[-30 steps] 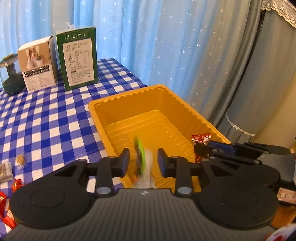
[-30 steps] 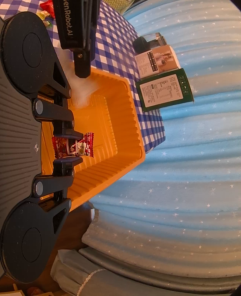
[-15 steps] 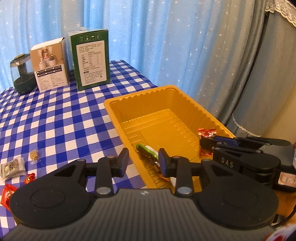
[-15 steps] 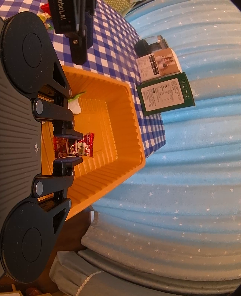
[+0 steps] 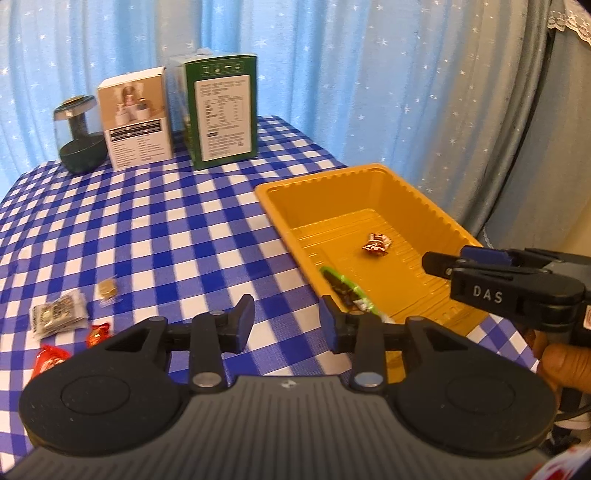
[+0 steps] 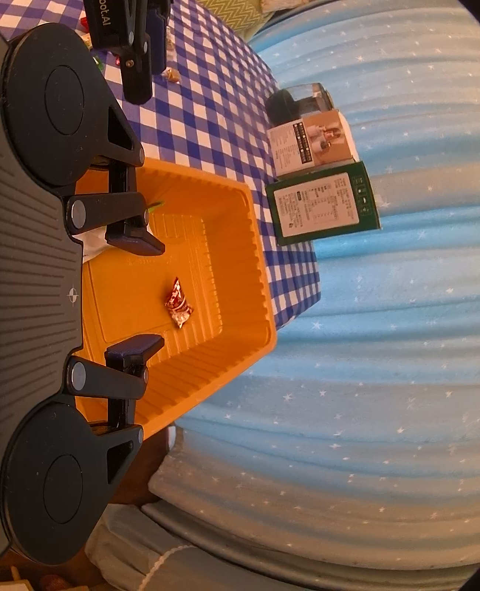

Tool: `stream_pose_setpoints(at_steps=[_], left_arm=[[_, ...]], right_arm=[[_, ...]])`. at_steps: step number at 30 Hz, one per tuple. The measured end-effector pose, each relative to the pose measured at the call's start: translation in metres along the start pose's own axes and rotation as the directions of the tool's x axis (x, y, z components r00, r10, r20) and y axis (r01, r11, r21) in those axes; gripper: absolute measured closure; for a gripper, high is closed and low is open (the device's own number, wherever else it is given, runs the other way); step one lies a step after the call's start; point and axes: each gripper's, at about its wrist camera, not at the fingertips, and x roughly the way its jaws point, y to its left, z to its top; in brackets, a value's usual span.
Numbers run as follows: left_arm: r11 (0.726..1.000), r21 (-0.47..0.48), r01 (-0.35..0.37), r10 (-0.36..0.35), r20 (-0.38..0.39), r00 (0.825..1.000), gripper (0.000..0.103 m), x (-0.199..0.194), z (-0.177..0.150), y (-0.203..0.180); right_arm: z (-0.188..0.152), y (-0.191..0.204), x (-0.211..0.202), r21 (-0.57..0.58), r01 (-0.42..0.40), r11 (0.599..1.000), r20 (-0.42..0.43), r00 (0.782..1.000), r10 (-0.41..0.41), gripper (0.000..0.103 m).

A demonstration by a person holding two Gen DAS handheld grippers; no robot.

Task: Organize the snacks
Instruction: 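Withdraw both grippers from the tray back over the snacks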

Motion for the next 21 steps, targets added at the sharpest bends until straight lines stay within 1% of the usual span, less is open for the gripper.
stream_pose_setpoints(at_steps=[2, 10, 18, 21], left_arm=[[1.000, -0.009, -0.008, 0.008, 0.002, 1.000, 0.067, -0.004, -0.003, 0.006], [0.997, -0.047, -0.057, 0.057, 0.003, 0.998, 0.065, -0.022, -0.015, 0.035], [0.989, -0.083, -0.122, 0.122, 0.003, 0.992, 0.063, -0.042, -0.029, 0.072], [0.985, -0.090, -0.150, 0.151, 0.001, 0.989, 0.059, -0.049, -0.036, 0.085]], right_arm=[[0.000, 0.007, -0.002, -0.017, -0.004, 1.000, 0.006, 1.000, 0.004, 0.055], [-0.002, 0.046, -0.007, -0.082, -0.059, 0.995, 0.019, 0.998, 0.061, 0.055], [-0.006, 0.089, -0.006, -0.141, -0.106, 0.984, 0.000, 0.994, 0.107, 0.055], [-0.009, 0.107, -0.006, -0.169, -0.122, 0.978, -0.006, 0.992, 0.123, 0.055]])
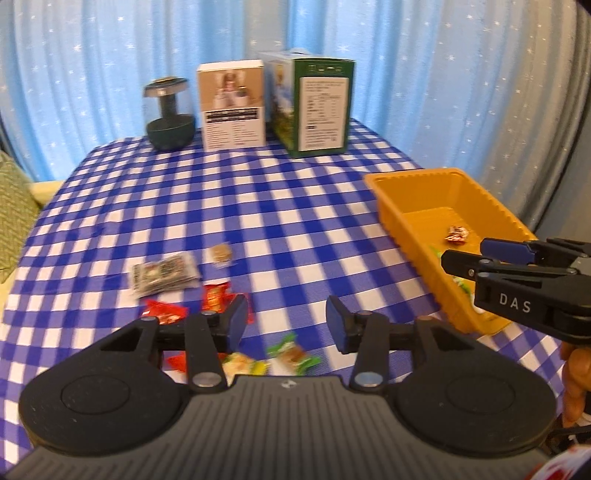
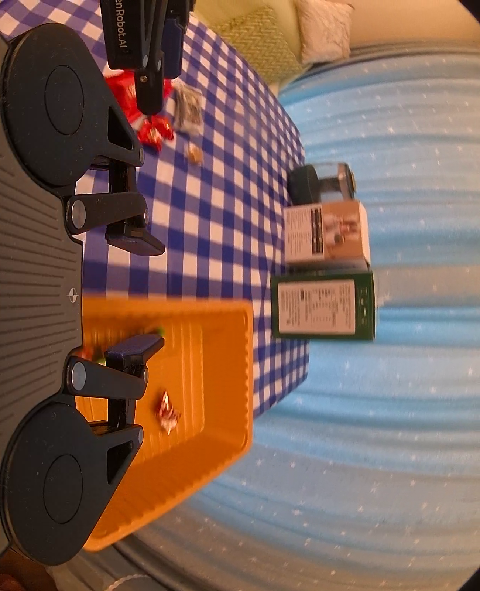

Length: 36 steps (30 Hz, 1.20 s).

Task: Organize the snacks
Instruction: 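Withdraw both grippers from the tray back over the snacks, then grasp the green-wrapped candy with the right gripper while the left gripper grasps a red square packet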

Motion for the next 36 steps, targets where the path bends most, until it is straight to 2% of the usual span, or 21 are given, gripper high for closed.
stream_pose_setpoints(at_steps=[10, 19, 36], left_arm=[[0.996, -0.052, -0.069, 0.068, -0.012, 0.998, 0.058, -0.015, -0.018, 0.047], [0.991, -0.086, -0.107, 0.105, -0.021, 0.994, 0.056, -0.023, -0.032, 0.080], [0.986, -0.107, -0.127, 0.121, -0.060, 0.991, 0.053, -0.010, -0.051, 0.108]], right_arm=[[-0.003, 0.054, 0.011, -0.092, -0.065, 0.994, -0.029, 0.998, 0.063, 0.055], [-0.005, 0.085, 0.019, -0.146, -0.092, 0.985, -0.047, 0.995, 0.086, 0.055], [-0.023, 0.109, 0.043, -0.216, -0.129, 0.968, -0.119, 0.987, 0.105, 0.055]])
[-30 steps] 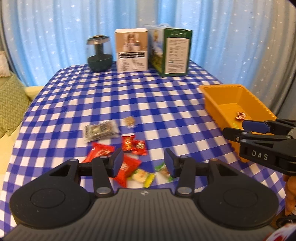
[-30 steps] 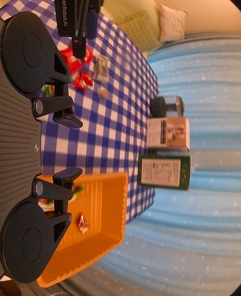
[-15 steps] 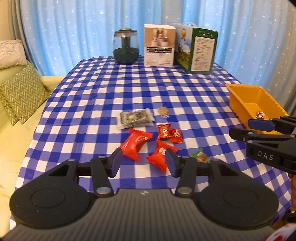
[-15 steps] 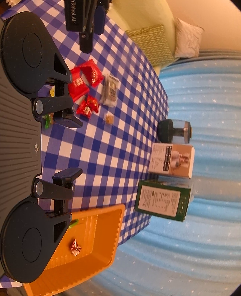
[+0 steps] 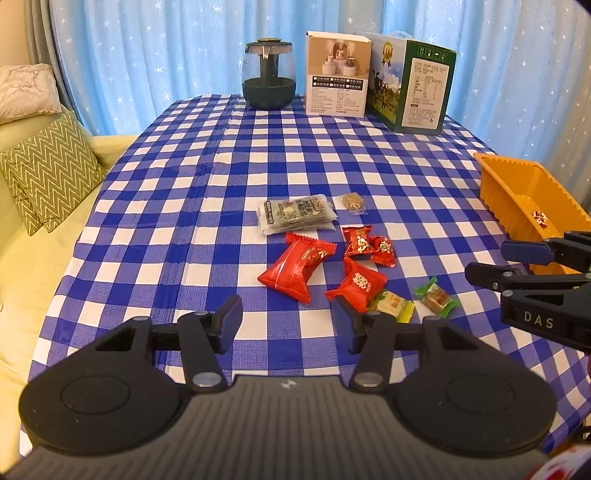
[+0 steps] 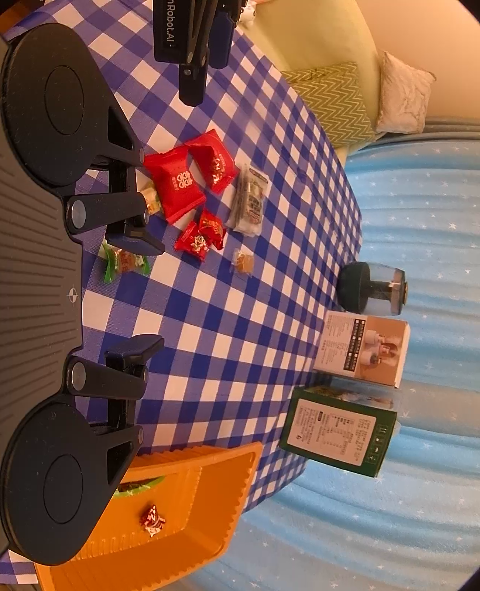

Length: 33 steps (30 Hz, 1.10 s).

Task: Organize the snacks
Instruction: 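Grasp the green-wrapped candy with the right gripper while the left gripper grasps a red square packet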

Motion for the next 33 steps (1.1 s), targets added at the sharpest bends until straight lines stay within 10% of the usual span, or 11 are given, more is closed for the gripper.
stream_pose_setpoints(at_steps=[24, 28, 33], left_arm=[[0.978, 0.147, 0.151, -0.152, -0.002, 0.988, 0.054, 0.050, -0.008, -0.013], [0.963, 0.194, 0.189, -0.196, 0.016, 0.980, 0.058, 0.052, -0.006, -0.019], [0.935, 0.285, 0.213, -0.225, 0.010, 0.974, 0.059, 0.059, -0.004, -0.032]], right_arm=[[-0.022, -0.012, 0.046, -0.025, -0.187, 0.982, -0.064, 0.981, 0.185, 0.056], [-0.022, -0.008, 0.052, -0.032, -0.185, 0.982, -0.075, 0.980, 0.182, 0.079], [-0.018, -0.009, 0.051, -0.009, -0.171, 0.985, -0.078, 0.982, 0.170, 0.082]])
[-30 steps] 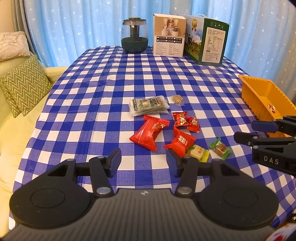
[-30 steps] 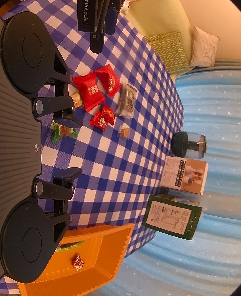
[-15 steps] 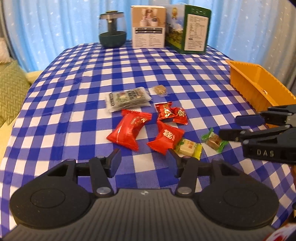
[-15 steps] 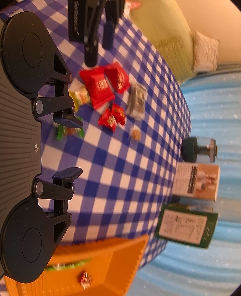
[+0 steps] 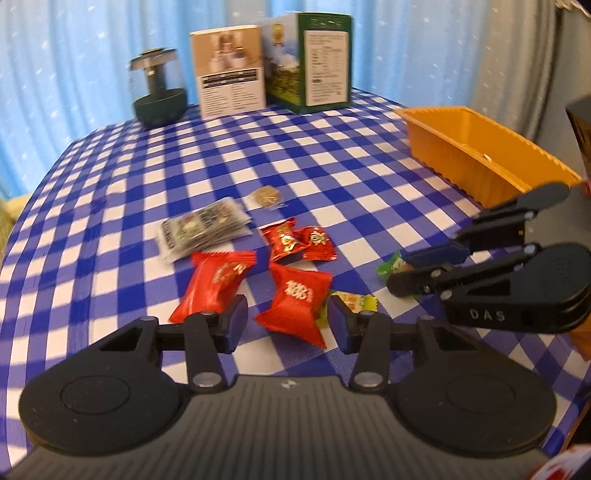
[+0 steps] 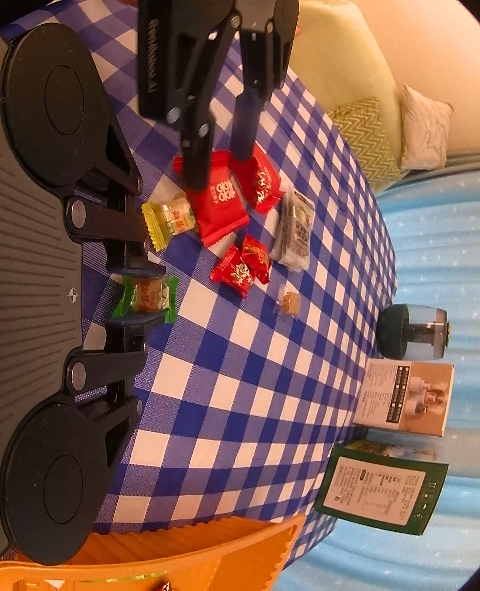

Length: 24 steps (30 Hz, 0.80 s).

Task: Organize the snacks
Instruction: 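Grasp the green-wrapped candy with the right gripper while the left gripper grasps a red square packet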

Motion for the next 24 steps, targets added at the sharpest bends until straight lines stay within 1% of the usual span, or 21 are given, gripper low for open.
stream_pose_setpoints(at_steps=[5, 12, 14, 20, 24], left_arm=[[0.998, 0.056, -0.019, 0.021, -0.023, 1.000, 0.062, 0.013, 0.005, -0.006], [0.997, 0.070, -0.034, 0.038, -0.062, 0.997, 0.070, 0.025, 0.009, -0.006], [0.996, 0.078, -0.035, 0.040, -0.073, 0.997, 0.075, 0.027, 0.010, -0.007], [0.996, 0.070, -0.051, 0.056, -0.072, 0.996, 0.079, 0.027, 0.011, -0.009], [0.996, 0.057, -0.063, 0.066, -0.055, 0.996, 0.079, 0.022, 0.012, -0.010]], right_arm=[[0.002, -0.002, -0.002, 0.018, 0.001, 1.000, -0.002, 1.000, -0.001, 0.082], [0.002, -0.006, -0.002, 0.035, 0.005, 0.999, -0.009, 1.000, -0.004, 0.082], [0.002, -0.007, -0.002, 0.039, 0.007, 0.999, -0.009, 1.000, -0.006, 0.082], [0.003, -0.007, -0.005, 0.054, 0.014, 0.998, 0.001, 1.000, -0.014, 0.083], [0.005, -0.009, -0.009, 0.068, 0.022, 0.997, 0.020, 1.000, -0.023, 0.083]])
